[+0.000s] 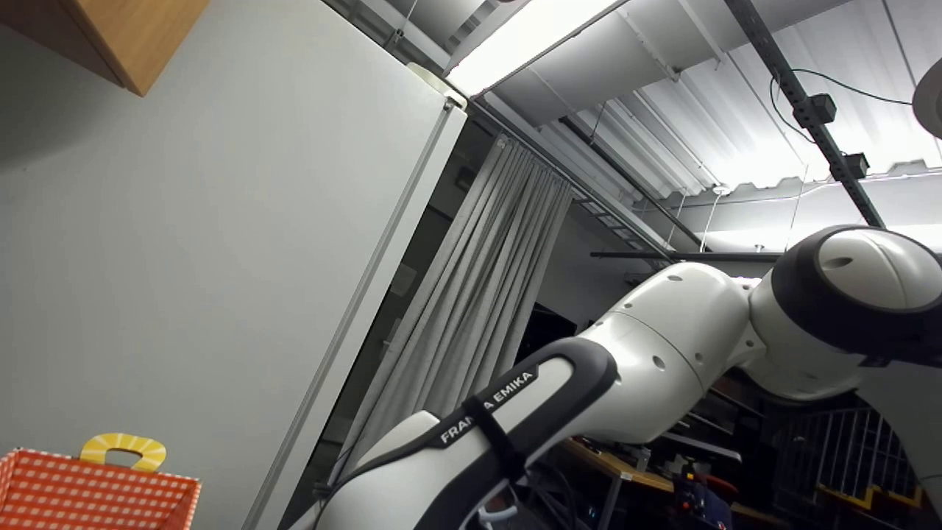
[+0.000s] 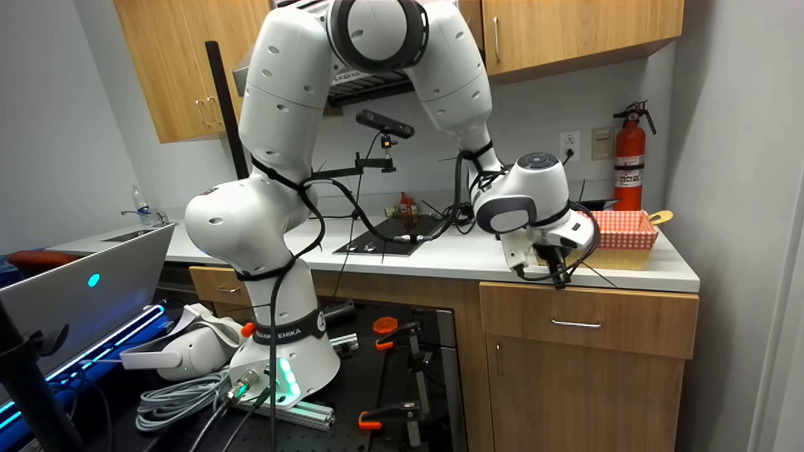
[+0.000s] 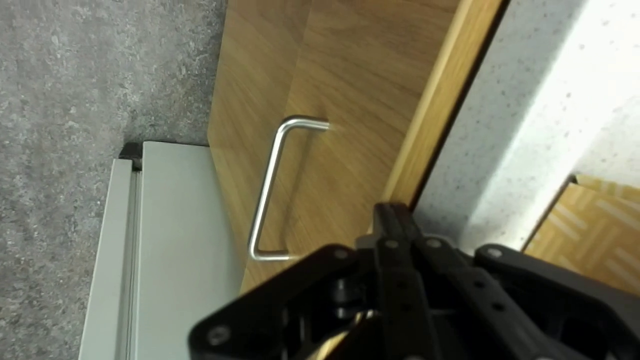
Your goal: Close the drawer
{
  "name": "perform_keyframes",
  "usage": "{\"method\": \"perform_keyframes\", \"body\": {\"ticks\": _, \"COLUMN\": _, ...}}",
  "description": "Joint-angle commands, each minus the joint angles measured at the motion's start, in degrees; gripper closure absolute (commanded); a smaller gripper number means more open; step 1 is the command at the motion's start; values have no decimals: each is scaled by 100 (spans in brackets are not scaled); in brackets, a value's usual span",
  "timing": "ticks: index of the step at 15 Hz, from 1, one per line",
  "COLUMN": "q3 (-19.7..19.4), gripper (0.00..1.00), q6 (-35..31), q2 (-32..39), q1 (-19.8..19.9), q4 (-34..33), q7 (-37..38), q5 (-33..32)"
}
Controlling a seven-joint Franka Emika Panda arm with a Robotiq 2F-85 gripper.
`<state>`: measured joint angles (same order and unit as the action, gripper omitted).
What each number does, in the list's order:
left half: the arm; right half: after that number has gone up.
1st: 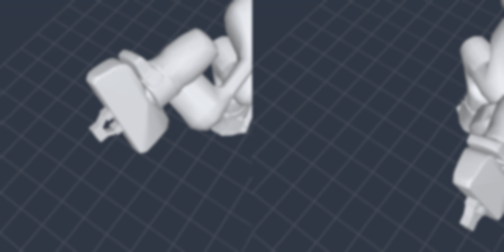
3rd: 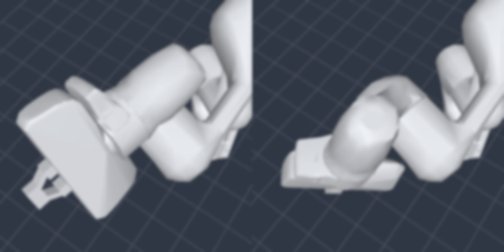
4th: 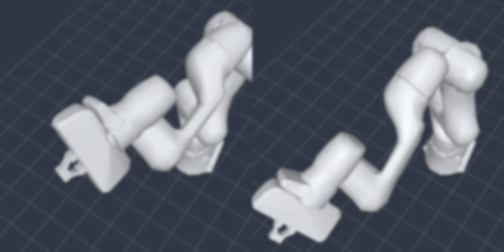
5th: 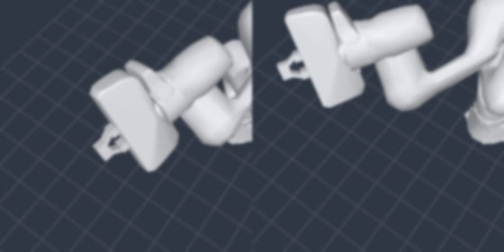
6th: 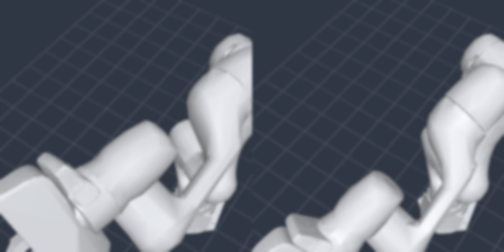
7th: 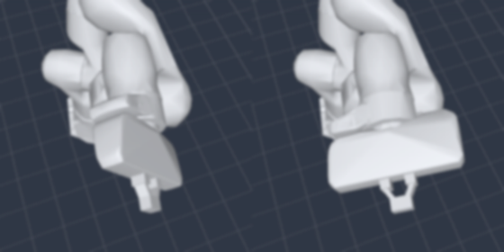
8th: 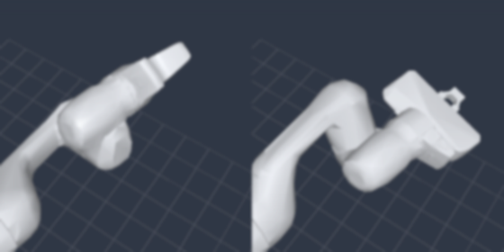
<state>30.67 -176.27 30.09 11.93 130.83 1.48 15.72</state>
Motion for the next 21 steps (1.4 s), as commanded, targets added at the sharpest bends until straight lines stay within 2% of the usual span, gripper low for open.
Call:
{"method": "perform_keyframes", "body": {"ticks": 1, "q3": 336, "gripper": 100, "q6": 39, "q2": 164, "q1": 274, "q4": -159, "q7": -80, "q5": 219}}
{"method": "perform_keyframes", "body": {"ticks": 5, "q3": 535, "gripper": 100, "q6": 127, "q2": 115, "q1": 571, "q4": -76, "q7": -140, "q5": 203}}
{"method": "perform_keyframes", "body": {"ticks": 7, "q3": 506, "gripper": 100, "q6": 163, "q2": -9, "q1": 637, "q4": -2, "q7": -137, "q5": 165}}
{"method": "perform_keyframes", "body": {"ticks": 11, "q3": 207, "gripper": 100, "q6": 255, "q2": -348, "q1": 630, "q4": 151, "q7": -103, "q5": 102}}
{"method": "perform_keyframes", "body": {"ticks": 13, "q3": 132, "gripper": 100, "q6": 349, "q2": -382, "q1": 747, "q4": 86, "q7": -231, "q5": 88}}
{"method": "perform_keyframes", "body": {"ticks": 16, "q3": -115, "gripper": 100, "q6": 161, "q2": -461, "q1": 734, "q4": 202, "q7": -351, "q5": 93}}
{"method": "perform_keyframes", "body": {"ticks": 19, "q3": 33, "gripper": 100, "q6": -145, "q2": -568, "q1": 1078, "q4": 424, "q7": -671, "q5": 152}}
{"method": "perform_keyframes", "body": {"ticks": 21, "q3": 391, "gripper": 100, "q6": -341, "q2": -692, "q1": 1580, "q4": 589, "q7": -909, "q5": 195}}
